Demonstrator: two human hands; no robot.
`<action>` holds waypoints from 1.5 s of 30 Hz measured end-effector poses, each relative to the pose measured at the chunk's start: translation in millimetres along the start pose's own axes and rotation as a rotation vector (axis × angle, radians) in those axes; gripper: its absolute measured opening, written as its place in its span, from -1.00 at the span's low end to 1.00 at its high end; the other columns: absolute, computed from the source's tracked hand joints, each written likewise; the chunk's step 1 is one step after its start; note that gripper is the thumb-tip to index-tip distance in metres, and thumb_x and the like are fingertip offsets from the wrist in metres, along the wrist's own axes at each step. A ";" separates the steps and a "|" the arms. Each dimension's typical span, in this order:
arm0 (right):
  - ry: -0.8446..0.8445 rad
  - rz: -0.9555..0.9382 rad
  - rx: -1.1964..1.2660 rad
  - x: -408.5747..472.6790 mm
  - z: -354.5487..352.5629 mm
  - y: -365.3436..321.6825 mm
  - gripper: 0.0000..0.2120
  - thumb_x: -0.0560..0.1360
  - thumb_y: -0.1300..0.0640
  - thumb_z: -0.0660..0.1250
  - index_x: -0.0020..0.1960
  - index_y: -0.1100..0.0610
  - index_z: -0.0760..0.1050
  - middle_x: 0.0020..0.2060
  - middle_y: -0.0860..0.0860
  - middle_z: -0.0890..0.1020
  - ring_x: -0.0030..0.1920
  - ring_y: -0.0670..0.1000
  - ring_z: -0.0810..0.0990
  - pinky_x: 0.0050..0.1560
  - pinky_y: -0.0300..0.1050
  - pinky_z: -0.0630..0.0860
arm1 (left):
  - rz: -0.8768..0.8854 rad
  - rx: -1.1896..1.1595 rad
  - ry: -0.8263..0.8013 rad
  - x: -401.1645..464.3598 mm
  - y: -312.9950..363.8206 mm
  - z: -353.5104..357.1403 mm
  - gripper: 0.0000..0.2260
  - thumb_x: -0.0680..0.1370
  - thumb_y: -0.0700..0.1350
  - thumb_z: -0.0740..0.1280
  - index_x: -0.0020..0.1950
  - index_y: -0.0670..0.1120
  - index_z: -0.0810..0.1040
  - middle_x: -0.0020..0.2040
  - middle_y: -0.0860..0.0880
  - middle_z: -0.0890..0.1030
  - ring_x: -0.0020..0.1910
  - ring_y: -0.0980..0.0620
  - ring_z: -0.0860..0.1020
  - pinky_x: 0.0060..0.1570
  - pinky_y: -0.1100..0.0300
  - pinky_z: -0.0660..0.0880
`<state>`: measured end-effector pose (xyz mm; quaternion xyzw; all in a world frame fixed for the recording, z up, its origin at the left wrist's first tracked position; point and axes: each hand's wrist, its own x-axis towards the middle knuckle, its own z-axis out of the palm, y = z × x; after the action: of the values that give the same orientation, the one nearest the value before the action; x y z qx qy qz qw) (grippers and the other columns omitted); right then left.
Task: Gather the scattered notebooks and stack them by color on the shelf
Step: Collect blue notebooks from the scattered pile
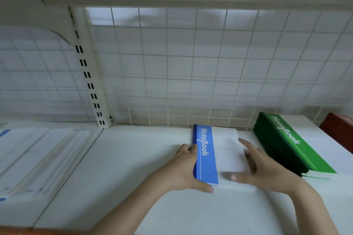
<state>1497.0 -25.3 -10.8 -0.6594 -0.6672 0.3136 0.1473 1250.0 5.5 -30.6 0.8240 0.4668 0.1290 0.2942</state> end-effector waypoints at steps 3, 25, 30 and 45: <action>-0.105 -0.062 -0.070 -0.9 0.6 3.0 0.23 0.01 -0.31 0.55 0.38 -0.47 -0.25 0.13 -0.22 0.25 0.14 -0.21 0.32 0.19 -0.26 0.34 | 0.065 -0.027 0.072 -4.0 -1.9 6.5 -0.28 0.34 0.15 0.49 0.39 0.16 0.18 0.14 0.13 0.23 0.23 0.19 0.28 0.18 0.31 0.33; 0.000 -0.141 -0.017 2.5 1.8 8.2 0.04 0.05 -0.22 0.58 0.39 -0.38 0.08 0.06 -0.29 0.39 0.13 -0.26 0.31 0.13 -0.34 0.32 | 0.102 0.459 0.268 -6.0 -4.5 12.5 -0.36 0.39 0.34 0.23 0.30 -0.05 0.29 0.10 0.01 0.36 0.13 0.03 0.36 0.08 0.22 0.37; -0.035 -0.147 -0.017 4.4 1.6 8.8 0.06 0.05 -0.21 0.56 0.40 -0.39 0.03 0.18 -0.43 0.23 0.34 -0.16 0.16 0.41 -0.10 0.20 | 0.096 0.427 0.272 -6.7 -4.4 13.6 -0.39 0.38 0.34 0.25 0.26 -0.03 0.30 0.08 0.03 0.34 0.10 0.05 0.37 0.04 0.23 0.37; 0.540 -0.189 -0.079 10.6 11.8 -10.0 -0.68 0.54 0.00 0.29 0.25 0.09 0.50 0.02 -0.02 0.55 -0.25 -0.06 0.51 -0.22 -0.30 0.36 | -0.112 0.275 0.312 -8.2 -5.7 -8.9 -0.33 0.48 0.38 0.11 0.39 -0.08 0.29 0.24 -0.04 0.40 0.26 -0.01 0.37 0.19 0.16 0.37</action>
<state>1481.0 -16.9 -16.0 -0.6590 -0.6741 0.0851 0.3226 1237.3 4.1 -26.5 0.7991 0.5651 0.1732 0.1099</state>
